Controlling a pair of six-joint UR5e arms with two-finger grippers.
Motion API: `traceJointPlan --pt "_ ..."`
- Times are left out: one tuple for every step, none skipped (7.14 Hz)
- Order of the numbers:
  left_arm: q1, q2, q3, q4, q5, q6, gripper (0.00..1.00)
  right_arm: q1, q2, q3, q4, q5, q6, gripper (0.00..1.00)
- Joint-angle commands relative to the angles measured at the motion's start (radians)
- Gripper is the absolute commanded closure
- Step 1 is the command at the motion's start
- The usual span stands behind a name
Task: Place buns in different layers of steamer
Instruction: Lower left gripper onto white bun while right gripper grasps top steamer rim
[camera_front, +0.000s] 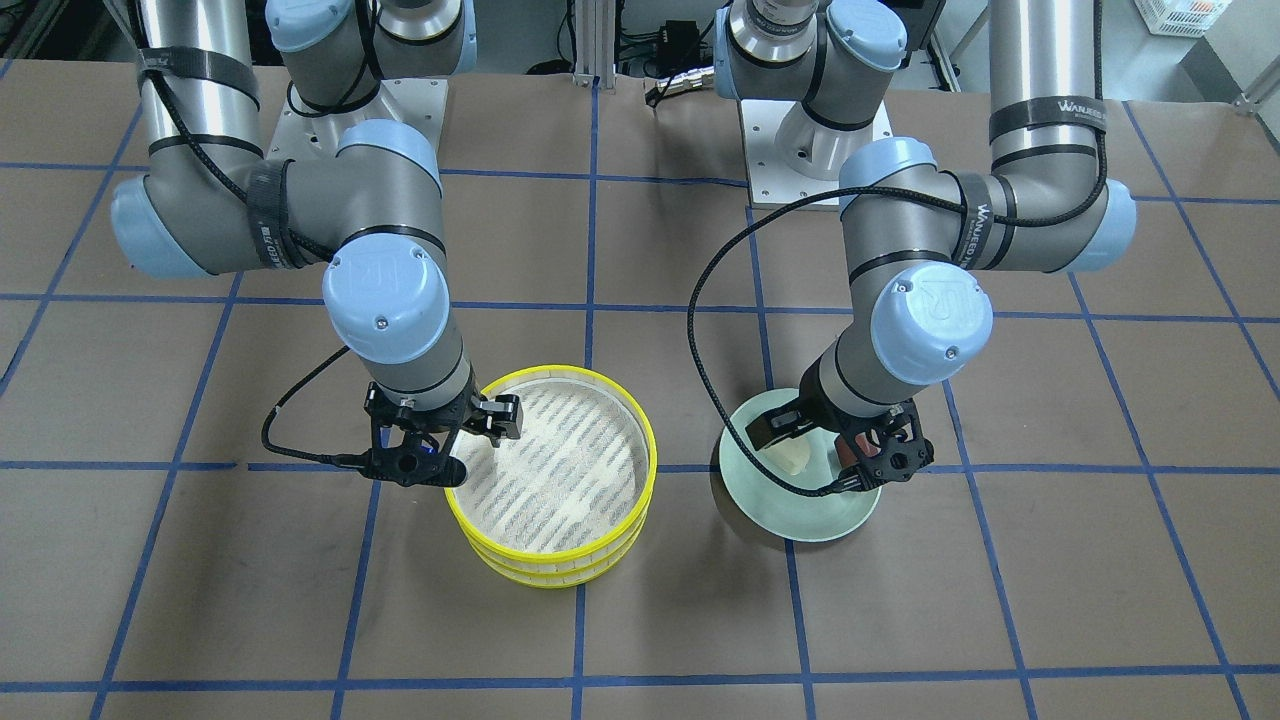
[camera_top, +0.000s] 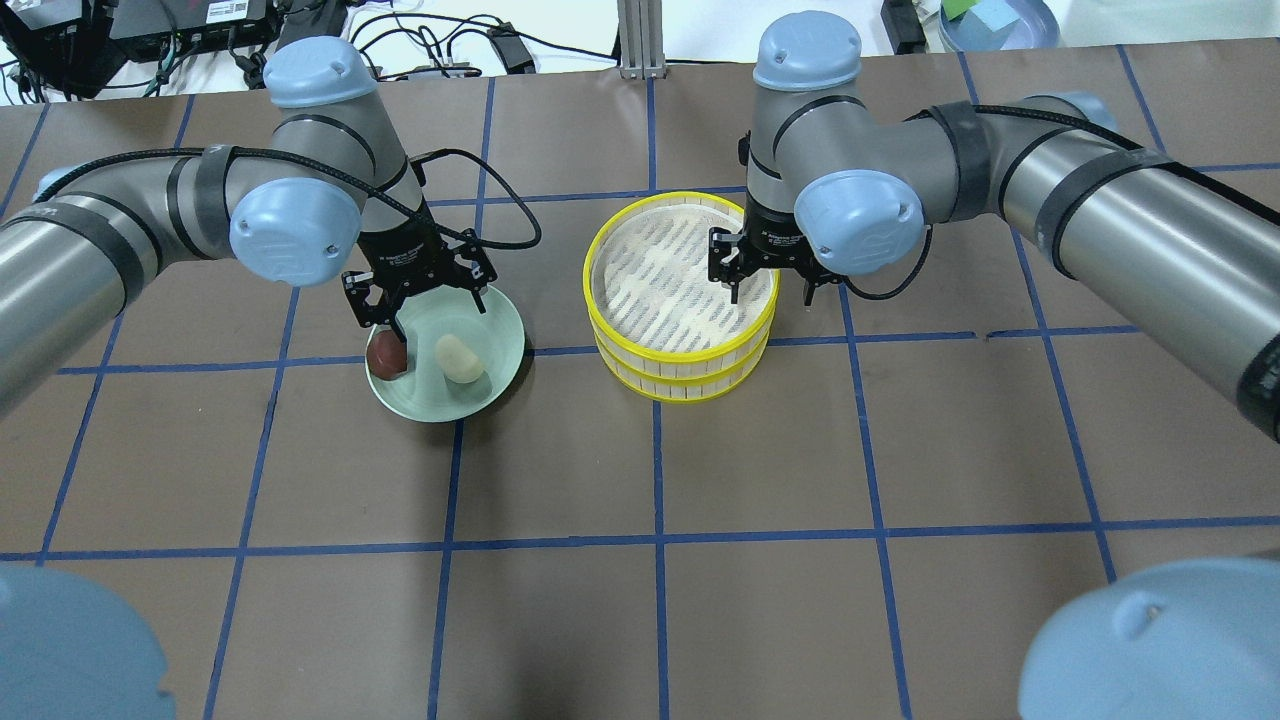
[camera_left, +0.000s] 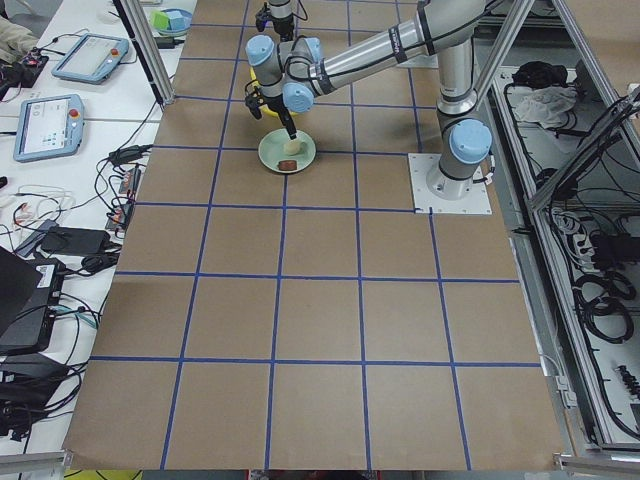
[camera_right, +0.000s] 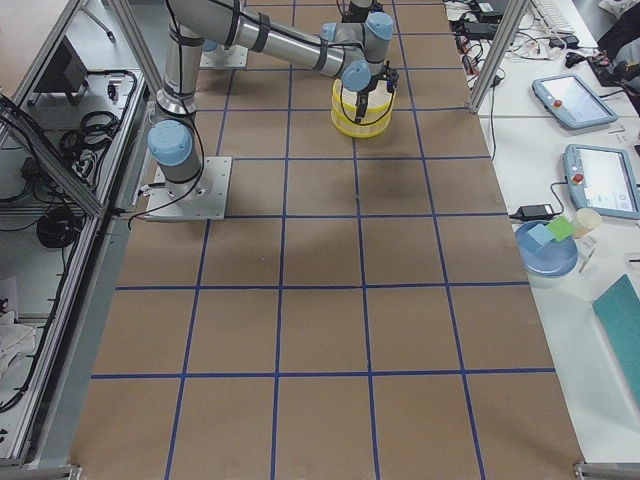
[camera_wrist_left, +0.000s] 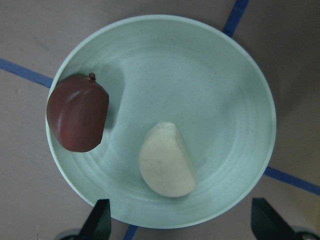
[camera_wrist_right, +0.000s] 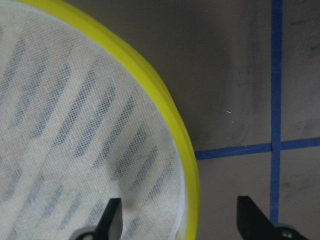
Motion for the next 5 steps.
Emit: traceJointPlan --pt "0.000 -0.040 -0.025 0.004 0.001 -0.015 0.00 -0.004 -0.010 -0.004 0.028 0.013 0.046 0.95" --pt "0.000 -0.041 -0.046 0.006 0.001 -0.015 0.00 -0.006 -0.017 -0.005 0.038 0.014 0.047 1.00" --pt "0.000 -0.052 -0.047 0.019 0.001 -0.015 0.00 -0.007 -0.029 -0.006 0.043 0.014 0.047 1.00" --pt "0.000 -0.064 -0.048 0.035 0.001 -0.015 0.00 -0.007 -0.055 -0.006 0.070 0.007 0.045 1.00" --pt "0.000 -0.070 -0.047 0.048 -0.001 -0.015 0.00 -0.018 -0.105 -0.014 0.130 0.002 0.028 1.00"
